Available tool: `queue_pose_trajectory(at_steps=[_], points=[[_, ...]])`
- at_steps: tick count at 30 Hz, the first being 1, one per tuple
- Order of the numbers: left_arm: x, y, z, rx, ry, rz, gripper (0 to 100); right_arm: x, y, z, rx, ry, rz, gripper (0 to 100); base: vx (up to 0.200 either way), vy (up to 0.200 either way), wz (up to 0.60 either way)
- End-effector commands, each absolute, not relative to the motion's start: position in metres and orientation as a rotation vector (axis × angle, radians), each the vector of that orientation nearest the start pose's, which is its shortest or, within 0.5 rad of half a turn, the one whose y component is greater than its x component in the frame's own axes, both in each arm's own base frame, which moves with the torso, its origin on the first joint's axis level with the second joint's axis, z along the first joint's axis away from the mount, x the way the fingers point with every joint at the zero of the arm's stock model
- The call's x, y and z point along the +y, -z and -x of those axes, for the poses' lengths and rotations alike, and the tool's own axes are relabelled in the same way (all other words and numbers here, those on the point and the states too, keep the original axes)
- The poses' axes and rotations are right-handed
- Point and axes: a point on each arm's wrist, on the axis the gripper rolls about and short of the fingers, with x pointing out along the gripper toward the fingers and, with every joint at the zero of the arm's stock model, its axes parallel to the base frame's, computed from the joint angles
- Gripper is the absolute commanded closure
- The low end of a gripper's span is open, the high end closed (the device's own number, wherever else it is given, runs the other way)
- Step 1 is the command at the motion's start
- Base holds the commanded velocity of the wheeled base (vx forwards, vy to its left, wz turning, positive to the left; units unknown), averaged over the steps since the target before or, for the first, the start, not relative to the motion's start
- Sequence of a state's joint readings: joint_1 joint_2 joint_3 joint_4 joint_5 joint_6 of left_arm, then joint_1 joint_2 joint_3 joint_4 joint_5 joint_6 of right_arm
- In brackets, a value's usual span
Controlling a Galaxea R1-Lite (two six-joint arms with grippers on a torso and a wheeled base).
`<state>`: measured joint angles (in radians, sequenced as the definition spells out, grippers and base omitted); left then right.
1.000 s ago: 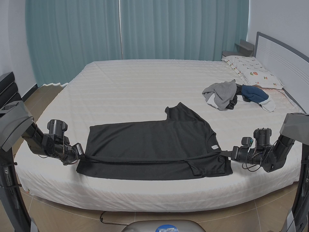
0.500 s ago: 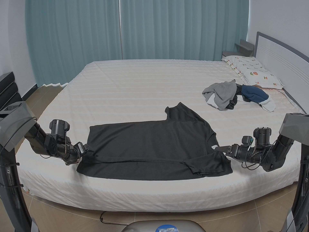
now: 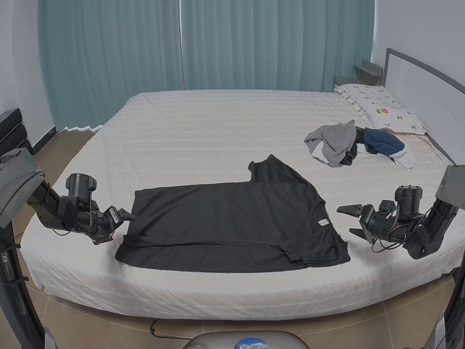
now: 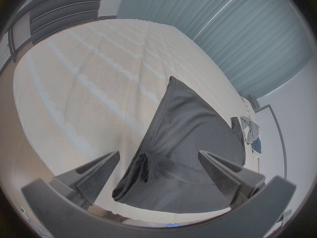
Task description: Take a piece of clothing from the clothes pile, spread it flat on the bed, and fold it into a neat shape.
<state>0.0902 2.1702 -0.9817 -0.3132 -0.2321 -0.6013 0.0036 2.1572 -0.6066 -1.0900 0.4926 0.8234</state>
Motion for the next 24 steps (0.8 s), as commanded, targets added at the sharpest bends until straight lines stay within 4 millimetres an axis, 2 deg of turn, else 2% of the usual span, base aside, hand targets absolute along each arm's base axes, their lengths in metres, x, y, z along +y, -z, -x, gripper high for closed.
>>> queue_pose_trajectory(at_steps=[1, 4, 6, 7, 9, 12, 13, 18, 21, 24], points=[[0.027, -0.039, -0.367, 0.881, -0.132, 0.710, 0, 0.014, -0.030, -0.327, 0.639, -0.270, -0.930, 0, 0.200, 0.000, 0.00], [0.027, -0.043, -0.367, 0.869, -0.140, 0.731, 0, 0.015, -0.027, -0.327, 0.645, -0.267, -0.930, 0, 0.200, 0.000, 0.00], [0.027, -0.051, -0.366, 0.849, -0.140, 0.746, 0, 0.015, -0.028, -0.327, 0.641, -0.268, -0.931, 0, 0.000, 0.000, 0.00], [0.026, -0.069, -0.362, 0.811, -0.135, 0.764, 0, 0.015, -0.029, -0.325, 0.643, -0.268, -0.931, 0, 0.000, 0.000, 0.00], [0.024, -0.077, -0.355, 0.808, -0.131, 0.767, 0, 0.015, -0.028, -0.324, 0.646, -0.268, -0.931, 0, 0.000, 0.000, 0.00], [0.015, -0.088, -0.343, 0.843, -0.106, 0.761, 0, 0.016, -0.028, -0.323, 0.651, -0.267, -0.931, 0, 0.000, 0.000, 0.00], [0.006, -0.089, -0.338, 0.884, -0.089, 0.750, 0, 0.016, -0.028, -0.323, 0.653, -0.266, -0.932, 0, 0.000, 0.000, 0.00], [-0.020, -0.081, -0.328, 1.017, -0.058, 0.712, 0, 0.016, -0.027, -0.321, 0.660, -0.263, -0.933, 0, 0.000, 0.000, 0.00], [-0.044, -0.061, -0.324, 1.123, -0.031, 0.671, 0, 0.017, -0.025, -0.320, 0.667, -0.263, -0.932, 0, 0.000, 0.000, 0.00], [-0.054, -0.048, -0.322, 1.176, -0.023, 0.645, 0, 0.021, -0.024, -0.320, 0.675, -0.271, -0.928, 0, 0.000, 0.000, 0.00]])
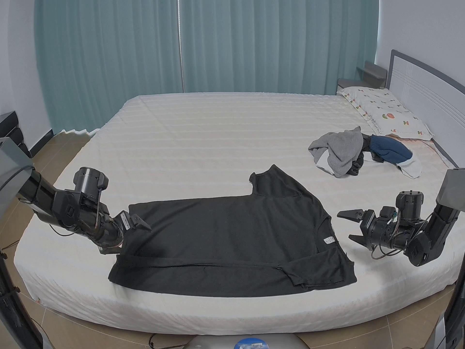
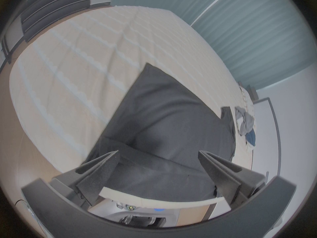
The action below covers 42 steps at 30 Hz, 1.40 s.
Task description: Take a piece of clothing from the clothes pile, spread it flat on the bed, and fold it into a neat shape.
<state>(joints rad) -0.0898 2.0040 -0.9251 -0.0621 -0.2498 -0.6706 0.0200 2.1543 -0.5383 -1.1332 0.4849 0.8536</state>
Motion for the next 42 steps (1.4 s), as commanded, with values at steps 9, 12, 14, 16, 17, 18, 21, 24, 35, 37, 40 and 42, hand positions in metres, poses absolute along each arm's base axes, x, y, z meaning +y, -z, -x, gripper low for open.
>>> queue_pose_trajectory(at_steps=[9, 12, 14, 16, 17, 18, 21, 24, 35, 37, 40, 42], points=[[-0.060, -0.032, -0.315, 1.241, -0.029, 0.624, 0, 0.021, -0.018, -0.320, 0.694, -0.259, -0.928, 0, 0.000, 0.000, 0.00], [-0.060, -0.028, -0.317, 1.243, -0.033, 0.623, 0, 0.021, -0.016, -0.318, 0.701, -0.259, -0.927, 0, 0.000, 0.000, 0.00], [-0.060, -0.027, -0.321, 1.235, -0.038, 0.625, 0, 0.023, -0.016, -0.318, 0.703, -0.261, -0.927, 0, 0.000, 0.000, 0.00], [-0.057, -0.027, -0.323, 1.226, -0.044, 0.632, 0, 0.023, -0.016, -0.318, 0.703, -0.263, -0.925, 0, 0.000, 0.000, 0.00], [-0.054, -0.027, -0.326, 1.219, -0.054, 0.642, 0, 0.024, -0.016, -0.318, 0.704, -0.264, -0.924, 0, 0.000, 0.000, 0.00], [-0.052, -0.026, -0.327, 1.218, -0.061, 0.644, 0, 0.024, -0.016, -0.318, 0.704, -0.264, -0.924, 0, 0.000, 0.000, 0.00], [-0.050, -0.025, -0.333, 1.207, -0.070, 0.652, 0, 0.022, -0.017, -0.319, 0.699, -0.262, -0.925, 0, 0.000, 0.000, 0.00], [-0.045, -0.026, -0.338, 1.190, -0.080, 0.665, 0, 0.021, -0.017, -0.319, 0.697, -0.258, -0.927, 0, 0.000, 0.000, 0.00], [-0.027, -0.030, -0.360, 1.059, -0.113, 0.759, 0, 0.017, -0.011, -0.322, 0.701, -0.242, -0.932, 0, 0.000, 0.000, 0.00], [-0.026, -0.032, -0.364, 1.036, -0.122, 0.787, 0, 0.017, -0.011, -0.322, 0.703, -0.242, -0.932, 0, 0.000, 0.000, 0.00], [-0.021, -0.033, -0.368, 1.011, -0.129, 0.803, 0, 0.017, -0.011, -0.322, 0.701, -0.243, -0.932, 0, 0.000, 0.000, 0.00], [-0.017, -0.033, -0.370, 0.995, -0.134, 0.811, 0, 0.017, -0.011, -0.322, 0.701, -0.243, -0.932, 0, 0.000, 0.000, 0.00]])
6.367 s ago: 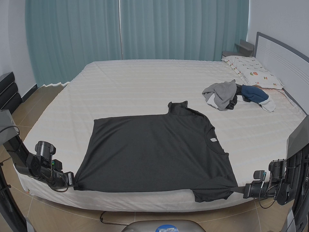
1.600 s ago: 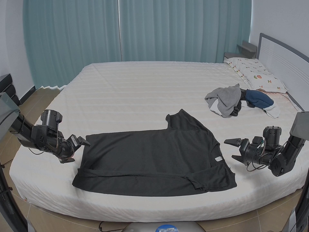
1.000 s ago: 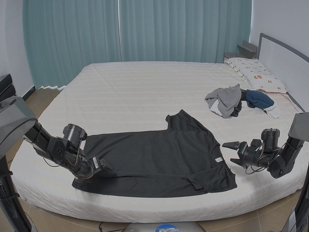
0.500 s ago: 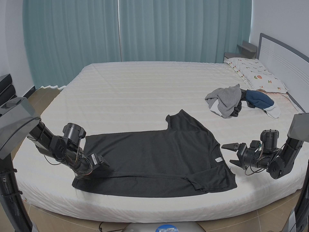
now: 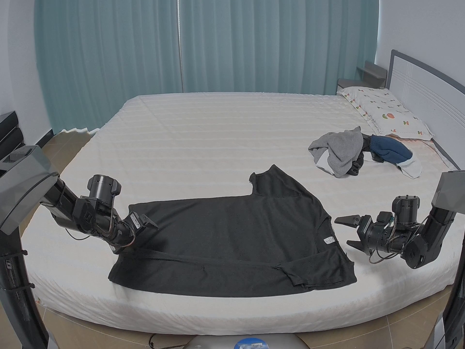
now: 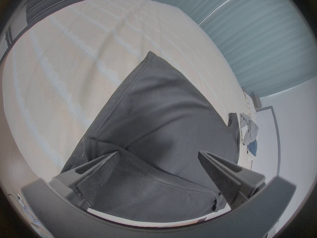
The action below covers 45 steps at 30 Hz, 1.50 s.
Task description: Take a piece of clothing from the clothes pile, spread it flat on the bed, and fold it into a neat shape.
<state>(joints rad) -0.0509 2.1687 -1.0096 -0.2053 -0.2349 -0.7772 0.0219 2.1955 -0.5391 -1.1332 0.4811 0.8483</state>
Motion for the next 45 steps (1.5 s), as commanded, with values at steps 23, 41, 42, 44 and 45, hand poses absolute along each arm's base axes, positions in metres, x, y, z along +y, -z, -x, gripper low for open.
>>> queue_pose_trajectory(at_steps=[23, 41, 42, 44, 45], points=[[0.022, -0.047, -0.363, 0.936, -0.120, 0.841, 0, 0.017, -0.011, -0.322, 0.702, -0.242, -0.929, 0, 0.000, 0.000, 0.00], [0.019, -0.024, -0.361, 1.058, -0.103, 0.761, 100, 0.017, -0.013, -0.321, 0.688, -0.229, -0.912, 0, 0.000, 0.000, 0.00], [0.019, -0.023, -0.361, 1.060, -0.103, 0.761, 100, 0.017, -0.013, -0.321, 0.687, -0.231, -0.908, 0, 0.000, 0.000, 0.00], [0.019, -0.022, -0.361, 1.061, -0.104, 0.761, 100, 0.017, -0.013, -0.321, 0.685, -0.234, -0.899, 0, 0.000, 0.000, 0.00], [0.019, -0.023, -0.361, 1.060, -0.103, 0.761, 100, 0.017, -0.013, -0.321, 0.684, -0.236, -0.887, 0, 0.000, 0.000, 0.00]])
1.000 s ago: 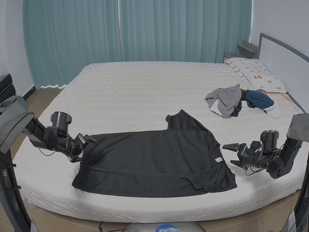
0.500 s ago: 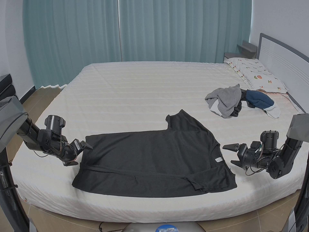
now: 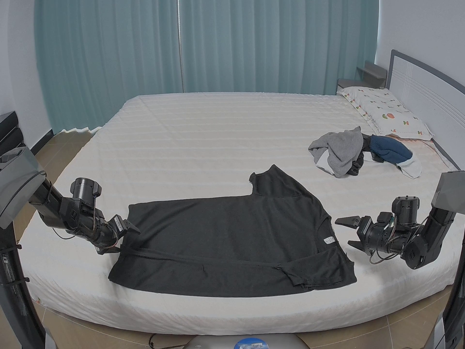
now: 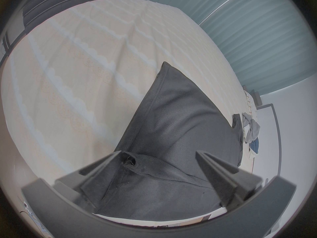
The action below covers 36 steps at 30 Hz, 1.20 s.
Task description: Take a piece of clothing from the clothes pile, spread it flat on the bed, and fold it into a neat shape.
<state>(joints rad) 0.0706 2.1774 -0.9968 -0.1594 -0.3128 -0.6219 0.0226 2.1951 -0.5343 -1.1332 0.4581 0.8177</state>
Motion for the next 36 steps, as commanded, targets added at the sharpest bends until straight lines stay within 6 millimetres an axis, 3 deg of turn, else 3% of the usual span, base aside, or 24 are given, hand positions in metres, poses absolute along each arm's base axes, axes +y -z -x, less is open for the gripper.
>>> queue_pose_trajectory(at_steps=[1, 16, 21, 30, 31, 36], points=[[0.019, -0.024, -0.361, 1.058, -0.103, 0.761, 100, 0.018, -0.013, -0.321, 0.680, -0.232, -0.874, 0, 0.000, 0.000, 0.00], [0.020, -0.041, -0.350, 1.058, -0.112, 0.749, 100, 0.044, 0.011, -0.319, 0.729, -0.284, -0.691, 0, 0.000, 0.000, 0.00], [0.019, -0.040, -0.350, 1.060, -0.113, 0.748, 100, 0.042, 0.022, -0.321, 0.724, -0.306, -0.593, 0, 0.000, 0.000, 0.00], [0.019, -0.040, -0.350, 1.060, -0.113, 0.748, 100, 0.041, 0.029, -0.322, 0.705, -0.318, -0.569, 0, 0.000, 0.000, 0.00], [0.020, -0.040, -0.350, 1.059, -0.114, 0.748, 100, 0.041, 0.032, -0.322, 0.711, -0.317, -0.562, 100, 0.000, 0.000, 0.00], [0.020, -0.040, -0.350, 1.059, -0.114, 0.748, 100, 0.039, 0.038, -0.318, 0.728, -0.320, -0.524, 100, 0.000, 0.000, 0.00]])
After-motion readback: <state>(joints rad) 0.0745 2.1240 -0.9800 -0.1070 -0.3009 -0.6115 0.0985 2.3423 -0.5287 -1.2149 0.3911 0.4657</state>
